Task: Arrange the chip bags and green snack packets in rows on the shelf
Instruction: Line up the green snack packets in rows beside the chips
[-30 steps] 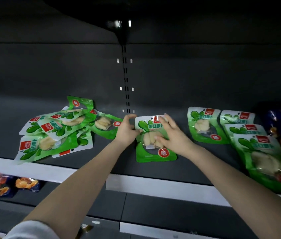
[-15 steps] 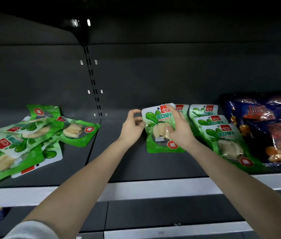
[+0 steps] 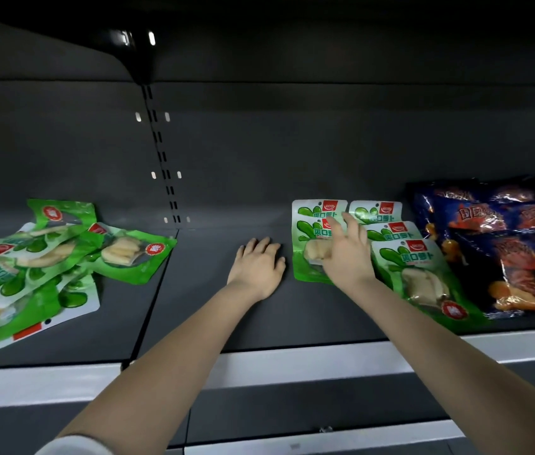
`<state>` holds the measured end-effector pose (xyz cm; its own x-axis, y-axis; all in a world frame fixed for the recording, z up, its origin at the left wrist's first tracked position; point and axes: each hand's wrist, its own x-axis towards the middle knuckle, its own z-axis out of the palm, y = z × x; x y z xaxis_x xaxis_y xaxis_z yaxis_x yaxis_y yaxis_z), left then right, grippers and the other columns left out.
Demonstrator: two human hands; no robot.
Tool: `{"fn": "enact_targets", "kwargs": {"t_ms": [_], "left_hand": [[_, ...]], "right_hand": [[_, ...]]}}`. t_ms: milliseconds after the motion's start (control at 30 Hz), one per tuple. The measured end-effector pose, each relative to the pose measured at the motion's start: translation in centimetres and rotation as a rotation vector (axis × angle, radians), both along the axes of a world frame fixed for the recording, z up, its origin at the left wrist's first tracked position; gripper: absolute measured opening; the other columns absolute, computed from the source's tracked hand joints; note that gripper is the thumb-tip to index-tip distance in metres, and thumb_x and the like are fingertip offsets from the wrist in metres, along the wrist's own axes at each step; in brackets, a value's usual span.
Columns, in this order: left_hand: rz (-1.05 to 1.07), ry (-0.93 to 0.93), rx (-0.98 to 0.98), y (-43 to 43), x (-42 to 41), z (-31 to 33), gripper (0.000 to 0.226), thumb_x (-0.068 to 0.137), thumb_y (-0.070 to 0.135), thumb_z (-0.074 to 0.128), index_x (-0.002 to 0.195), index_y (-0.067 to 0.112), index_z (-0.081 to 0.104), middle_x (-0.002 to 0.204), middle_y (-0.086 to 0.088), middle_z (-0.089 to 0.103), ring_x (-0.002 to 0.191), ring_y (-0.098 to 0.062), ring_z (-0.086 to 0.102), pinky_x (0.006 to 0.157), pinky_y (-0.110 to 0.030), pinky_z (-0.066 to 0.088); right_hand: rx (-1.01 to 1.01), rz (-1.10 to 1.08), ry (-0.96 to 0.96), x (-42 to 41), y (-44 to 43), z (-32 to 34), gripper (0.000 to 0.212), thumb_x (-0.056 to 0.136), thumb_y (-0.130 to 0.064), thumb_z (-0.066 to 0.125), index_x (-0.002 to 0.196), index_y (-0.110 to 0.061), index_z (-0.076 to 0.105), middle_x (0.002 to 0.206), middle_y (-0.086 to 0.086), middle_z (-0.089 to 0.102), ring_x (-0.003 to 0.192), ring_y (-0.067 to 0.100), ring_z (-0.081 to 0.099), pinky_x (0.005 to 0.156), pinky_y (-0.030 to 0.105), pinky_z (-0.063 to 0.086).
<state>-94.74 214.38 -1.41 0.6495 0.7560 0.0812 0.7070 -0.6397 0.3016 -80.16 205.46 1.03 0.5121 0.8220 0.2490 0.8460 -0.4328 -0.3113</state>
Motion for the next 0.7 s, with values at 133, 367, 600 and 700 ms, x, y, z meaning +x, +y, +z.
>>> {"fn": "enact_targets", "kwargs": {"t_ms": [133, 367, 600, 700], "left_hand": [[-0.004, 0.013, 0.008, -0.2, 0.0, 0.0, 0.048, 0.1, 0.036, 0.028, 0.146, 0.02, 0.028, 0.157, -0.001, 0.019, 0.145, -0.024, 0.011, 0.118, -0.039, 0.006], [-0.002, 0.027, -0.003, 0.0, 0.0, -0.1, 0.049, 0.1, 0.038, 0.027, 0.147, 0.023, 0.026, 0.158, -0.001, 0.017, 0.146, -0.023, 0.009, 0.118, -0.037, 0.005], [0.004, 0.016, -0.001, 0.0, 0.0, -0.1, 0.049, 0.1, 0.039, 0.028, 0.146, 0.023, 0.027, 0.157, 0.0, 0.018, 0.146, -0.023, 0.009, 0.118, -0.036, 0.005], [0.002, 0.016, 0.001, 0.1, 0.0, -0.2, 0.049, 0.1, 0.039, 0.028, 0.146, 0.024, 0.027, 0.157, 0.0, 0.018, 0.146, -0.022, 0.009, 0.119, -0.036, 0.005]], "right_hand": [[-0.134, 0.038, 0.078, -1.6, 1.6, -0.5, 0.067, 0.098, -0.044, 0.036, 0.153, -0.02, 0.007, 0.159, 0.011, -0.001, 0.144, 0.041, 0.0, 0.117, 0.052, 0.005], [-0.382, 0.043, 0.006, -1.4, 2.3, -1.0, 0.068, 0.098, -0.049, 0.027, 0.153, -0.02, -0.001, 0.159, 0.013, -0.011, 0.143, 0.044, -0.009, 0.116, 0.055, -0.001], [-0.338, -0.004, -0.026, -1.1, 2.3, -1.9, 0.066, 0.098, -0.044, 0.025, 0.153, -0.019, 0.0, 0.16, 0.011, -0.008, 0.144, 0.04, -0.011, 0.116, 0.054, -0.001], [-0.326, -0.025, -0.023, -1.2, 2.4, -1.9, 0.065, 0.098, -0.044, 0.025, 0.153, -0.019, 0.0, 0.16, 0.011, -0.007, 0.144, 0.04, -0.01, 0.116, 0.054, -0.001]]}}
